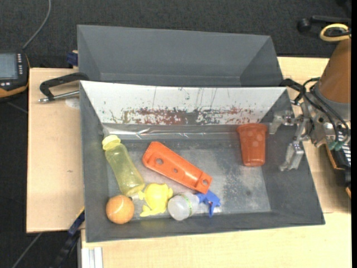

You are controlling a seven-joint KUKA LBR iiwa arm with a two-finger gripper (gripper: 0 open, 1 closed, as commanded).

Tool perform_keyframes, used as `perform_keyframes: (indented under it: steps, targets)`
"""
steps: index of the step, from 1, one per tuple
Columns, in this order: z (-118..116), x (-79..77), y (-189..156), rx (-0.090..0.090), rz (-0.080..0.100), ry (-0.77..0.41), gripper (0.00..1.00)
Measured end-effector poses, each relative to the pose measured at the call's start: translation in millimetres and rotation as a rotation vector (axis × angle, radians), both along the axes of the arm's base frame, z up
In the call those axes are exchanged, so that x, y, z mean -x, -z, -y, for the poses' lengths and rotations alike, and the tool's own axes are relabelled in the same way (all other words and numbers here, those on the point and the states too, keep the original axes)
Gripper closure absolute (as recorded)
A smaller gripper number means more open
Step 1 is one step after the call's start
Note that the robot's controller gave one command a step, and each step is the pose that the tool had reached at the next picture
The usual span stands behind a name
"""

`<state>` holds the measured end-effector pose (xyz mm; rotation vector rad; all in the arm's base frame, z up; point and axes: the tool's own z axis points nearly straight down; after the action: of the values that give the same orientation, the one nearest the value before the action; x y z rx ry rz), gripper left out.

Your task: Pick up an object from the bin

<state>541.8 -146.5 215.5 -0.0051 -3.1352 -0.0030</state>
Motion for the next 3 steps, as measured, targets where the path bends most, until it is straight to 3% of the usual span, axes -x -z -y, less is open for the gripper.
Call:
perform_keyframes:
  steps: [1, 2, 3]
  targets:
    - [-1, -1.7, -5, 0.002, 0.009, -0.002, 0.00]
    - [-12, -12.3, 12, 0.004, 0.013, -0.082, 0.00]
    - [-51, -26.0, 46, 0.000, 0.008, -0.184, 0.00]
